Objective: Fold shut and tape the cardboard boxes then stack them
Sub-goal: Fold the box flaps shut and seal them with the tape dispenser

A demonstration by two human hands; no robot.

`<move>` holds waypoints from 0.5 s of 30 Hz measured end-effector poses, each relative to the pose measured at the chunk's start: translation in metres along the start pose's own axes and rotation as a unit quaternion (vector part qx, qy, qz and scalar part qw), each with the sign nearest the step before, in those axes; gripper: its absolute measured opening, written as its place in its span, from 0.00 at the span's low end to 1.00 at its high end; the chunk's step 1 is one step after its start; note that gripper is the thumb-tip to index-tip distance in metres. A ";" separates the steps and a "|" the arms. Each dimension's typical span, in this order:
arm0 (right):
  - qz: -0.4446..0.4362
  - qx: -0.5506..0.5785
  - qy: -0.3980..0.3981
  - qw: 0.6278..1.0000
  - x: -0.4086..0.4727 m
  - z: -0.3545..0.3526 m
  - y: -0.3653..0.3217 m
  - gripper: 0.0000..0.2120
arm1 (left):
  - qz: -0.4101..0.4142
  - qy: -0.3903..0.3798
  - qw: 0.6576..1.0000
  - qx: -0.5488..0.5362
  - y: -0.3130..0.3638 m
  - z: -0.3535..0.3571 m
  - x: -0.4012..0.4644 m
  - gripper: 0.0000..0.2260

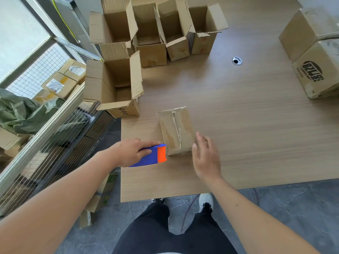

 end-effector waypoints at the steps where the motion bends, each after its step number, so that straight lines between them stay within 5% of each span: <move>1: -0.080 -0.053 0.008 0.995 0.001 0.001 -0.018 0.28 | 0.006 -0.003 1.000 -0.009 0.002 0.003 0.001 0.20; 5: -0.287 -0.203 -0.078 0.933 0.001 0.039 -0.048 0.35 | 0.020 -0.004 0.999 -0.042 -0.003 0.011 0.003 0.20; 15: -0.298 -0.243 -0.008 0.923 0.009 0.054 -0.038 0.27 | 0.050 -0.026 0.983 -0.173 -0.038 0.037 -0.013 0.24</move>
Point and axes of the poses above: each hand's wrist, its own x-axis towards the middle knuckle, its own z-axis out of the palm, y = z × x, the point moved 8 cm from there along x, towards the middle knuckle, and after that the axes turned 3 degrees about -x, right-handed, at the moved point
